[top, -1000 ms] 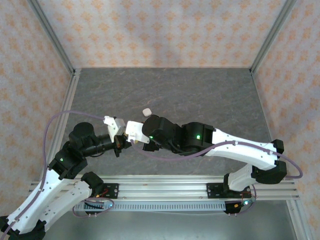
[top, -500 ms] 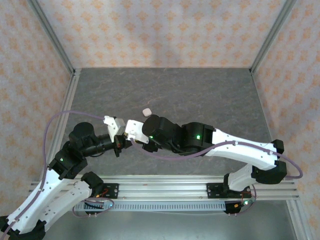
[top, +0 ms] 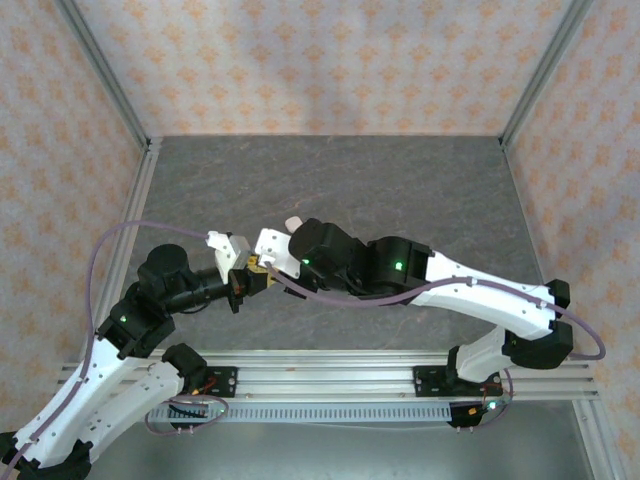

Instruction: Insert wireless bluetooth earbuds into charging case

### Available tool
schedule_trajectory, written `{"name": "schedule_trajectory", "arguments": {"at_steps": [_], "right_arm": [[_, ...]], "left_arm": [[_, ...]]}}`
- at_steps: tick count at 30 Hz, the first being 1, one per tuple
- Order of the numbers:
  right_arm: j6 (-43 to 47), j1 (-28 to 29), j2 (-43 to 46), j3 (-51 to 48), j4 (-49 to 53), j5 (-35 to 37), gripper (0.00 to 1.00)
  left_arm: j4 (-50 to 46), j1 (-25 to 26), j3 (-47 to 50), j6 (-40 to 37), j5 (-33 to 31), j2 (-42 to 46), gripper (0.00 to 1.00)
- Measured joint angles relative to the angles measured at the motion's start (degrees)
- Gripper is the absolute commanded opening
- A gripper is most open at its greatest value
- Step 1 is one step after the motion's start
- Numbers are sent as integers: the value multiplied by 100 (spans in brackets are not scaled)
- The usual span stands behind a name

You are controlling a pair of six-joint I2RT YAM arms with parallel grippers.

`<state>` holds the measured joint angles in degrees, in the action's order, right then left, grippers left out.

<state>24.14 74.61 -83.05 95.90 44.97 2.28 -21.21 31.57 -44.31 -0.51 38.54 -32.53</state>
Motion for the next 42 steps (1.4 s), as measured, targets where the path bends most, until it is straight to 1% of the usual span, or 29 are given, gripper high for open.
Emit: {"name": "schedule_trajectory", "arguments": {"at_steps": [8,14,18,22,27,32,37,42], "right_arm": [[-190,-153,92,-92,-2,-278,34],[-289,-197,160,-175,-9,-356,35],[-398,-251,267,-310,0,-387,37],[-557,-317,376,-389,0,-444,39],[-866,-400,538,-389,-4,-603,39],[-1353,-643,723,-389,-111,-1047,37],[-1989,-1040,863,-415,-372,-1742,30],[-2492,-1082,839,-452,-584,-2371,24]], "left_arm": [[2,0,-20,2,0,0,0],[2,0,-22,2,0,0,0],[4,0,-26,4,-2,0,0],[20,0,-74,7,-2,-2,0],[44,0,-118,26,-11,-26,0],[66,0,-142,50,-44,-37,0],[92,0,-151,68,-46,-37,0],[111,0,-151,70,-46,-37,0]]}}
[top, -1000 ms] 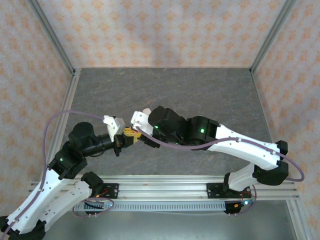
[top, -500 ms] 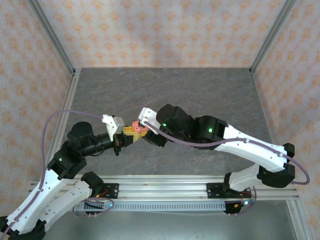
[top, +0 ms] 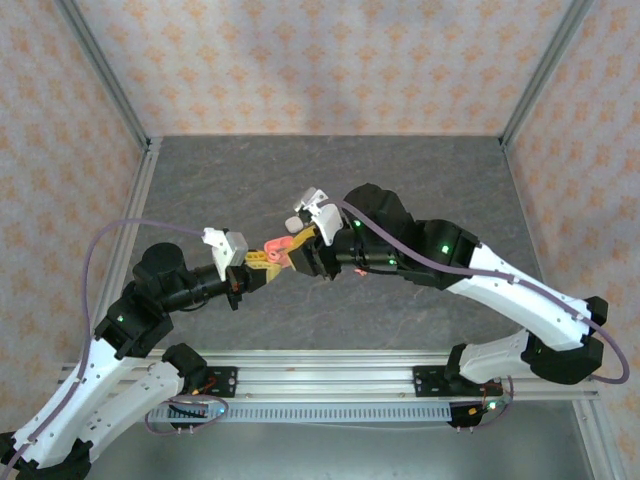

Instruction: Insert wireless bluetooth earbuds into charging case

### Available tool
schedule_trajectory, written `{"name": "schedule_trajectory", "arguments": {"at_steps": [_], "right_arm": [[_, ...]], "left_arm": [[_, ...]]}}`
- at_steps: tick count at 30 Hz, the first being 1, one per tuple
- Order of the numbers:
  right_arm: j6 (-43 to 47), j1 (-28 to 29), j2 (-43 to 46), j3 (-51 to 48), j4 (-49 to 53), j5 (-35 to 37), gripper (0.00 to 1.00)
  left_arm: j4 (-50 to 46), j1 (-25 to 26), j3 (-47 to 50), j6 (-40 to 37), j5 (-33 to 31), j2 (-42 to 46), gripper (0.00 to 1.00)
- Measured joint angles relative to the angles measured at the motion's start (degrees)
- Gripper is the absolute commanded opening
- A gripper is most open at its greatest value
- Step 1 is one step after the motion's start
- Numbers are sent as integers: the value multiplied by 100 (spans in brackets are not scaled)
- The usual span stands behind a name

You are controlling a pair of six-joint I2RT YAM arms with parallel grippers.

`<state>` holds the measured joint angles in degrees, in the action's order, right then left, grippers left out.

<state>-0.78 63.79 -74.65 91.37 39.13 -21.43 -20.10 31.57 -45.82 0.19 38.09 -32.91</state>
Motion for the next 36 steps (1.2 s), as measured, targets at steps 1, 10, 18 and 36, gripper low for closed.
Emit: {"name": "schedule_trajectory", "arguments": {"at_steps": [1,10,18,36], "right_arm": [[-74,0,-15,0,-37,-111,23],[-540,0,-286,-31,-323,-841,14],[-566,-28,-363,-31,-326,-852,12],[-590,-385,-374,-304,-409,-728,10]], "left_arm": [[0,0,0,0,0,0,0],[4,0,-11,42,-63,-24,0],[7,0,-13,42,-103,-24,0],[4,0,-15,42,-103,-26,0]]}}
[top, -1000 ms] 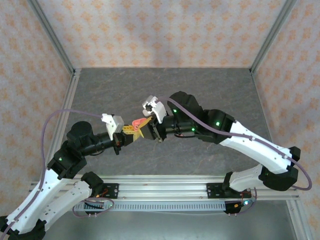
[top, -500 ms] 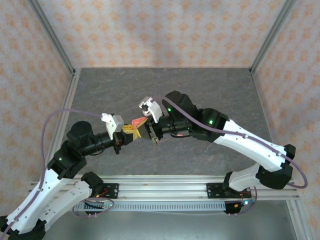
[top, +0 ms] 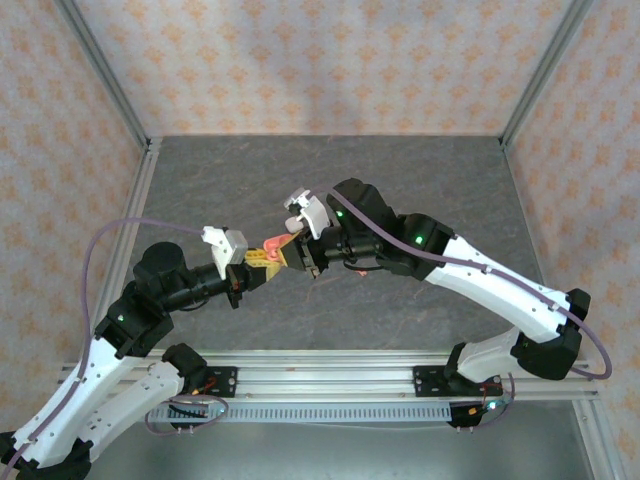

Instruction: Insert wireless bluetooth earbuds into charging case

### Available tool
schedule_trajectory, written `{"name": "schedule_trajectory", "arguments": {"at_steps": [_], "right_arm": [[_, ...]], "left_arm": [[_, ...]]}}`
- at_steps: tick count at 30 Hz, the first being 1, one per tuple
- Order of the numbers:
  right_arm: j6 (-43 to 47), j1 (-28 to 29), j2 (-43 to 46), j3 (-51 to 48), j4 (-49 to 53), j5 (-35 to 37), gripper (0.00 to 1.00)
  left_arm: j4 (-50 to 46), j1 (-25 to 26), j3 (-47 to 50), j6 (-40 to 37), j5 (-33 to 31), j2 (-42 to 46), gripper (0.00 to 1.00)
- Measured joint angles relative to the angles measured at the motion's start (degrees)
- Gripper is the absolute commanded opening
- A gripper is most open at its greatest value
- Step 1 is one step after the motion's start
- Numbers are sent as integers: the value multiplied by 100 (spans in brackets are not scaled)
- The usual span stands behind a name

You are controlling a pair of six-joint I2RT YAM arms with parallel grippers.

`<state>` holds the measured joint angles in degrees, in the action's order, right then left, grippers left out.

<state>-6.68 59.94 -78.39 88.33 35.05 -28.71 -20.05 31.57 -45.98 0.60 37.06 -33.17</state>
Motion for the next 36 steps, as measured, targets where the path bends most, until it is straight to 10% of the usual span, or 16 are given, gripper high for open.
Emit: {"name": "schedule_trajectory", "arguments": {"at_steps": [36], "right_arm": [[-389,-343,-98,260,404,-369,17]], "left_arm": [[28,-4,7,-4,-13,2,0]]}}
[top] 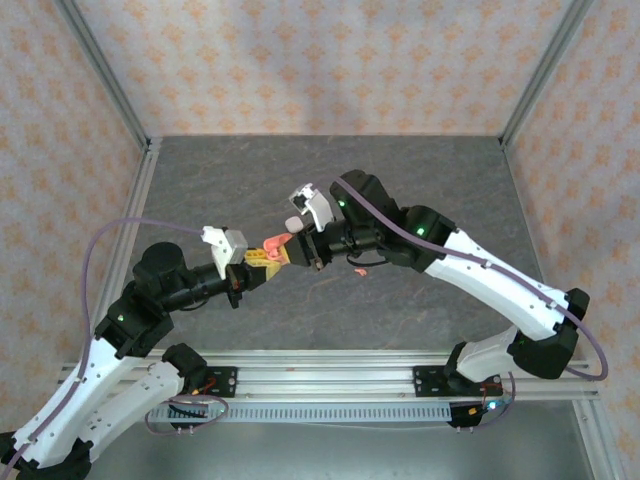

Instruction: Insert wireless bluetooth earbuds into charging case

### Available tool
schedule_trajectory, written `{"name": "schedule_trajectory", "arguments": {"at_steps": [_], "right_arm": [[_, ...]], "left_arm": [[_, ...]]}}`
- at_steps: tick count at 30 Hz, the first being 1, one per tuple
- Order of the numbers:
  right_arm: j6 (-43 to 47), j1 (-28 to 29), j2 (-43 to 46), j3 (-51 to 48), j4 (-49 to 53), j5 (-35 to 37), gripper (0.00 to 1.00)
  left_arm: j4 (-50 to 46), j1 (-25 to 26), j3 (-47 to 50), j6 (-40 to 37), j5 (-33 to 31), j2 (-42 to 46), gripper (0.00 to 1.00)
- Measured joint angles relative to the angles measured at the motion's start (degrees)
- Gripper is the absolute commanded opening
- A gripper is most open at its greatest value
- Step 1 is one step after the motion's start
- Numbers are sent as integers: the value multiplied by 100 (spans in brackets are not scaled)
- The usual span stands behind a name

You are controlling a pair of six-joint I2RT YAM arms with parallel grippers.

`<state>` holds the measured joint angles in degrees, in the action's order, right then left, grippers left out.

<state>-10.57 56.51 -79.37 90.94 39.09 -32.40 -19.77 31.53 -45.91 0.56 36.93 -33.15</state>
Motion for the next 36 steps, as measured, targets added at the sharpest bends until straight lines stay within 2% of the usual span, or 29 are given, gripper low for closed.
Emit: {"name": "schedule_trajectory", "arguments": {"at_steps": [7,14,20,27,36], "right_arm": [[-675,-699,376,-229,203,833,25],[-1869,-1309,863,-1735,142,1440,32],[-2691,-1510,745,-3091,-260,1458,33],[-2992,-1563,70,-4070,-1093,1440,24],[-2942,-1902,-785,-4301,-1620,1384,17]], "left_arm": [[31,0,122,-4,-133,0,0],[35,0,205,-37,-181,0,0],[31,0,256,-63,-188,13,0],[24,0,396,-66,-214,92,0],[-15,0,531,-68,-315,214,0]]}}
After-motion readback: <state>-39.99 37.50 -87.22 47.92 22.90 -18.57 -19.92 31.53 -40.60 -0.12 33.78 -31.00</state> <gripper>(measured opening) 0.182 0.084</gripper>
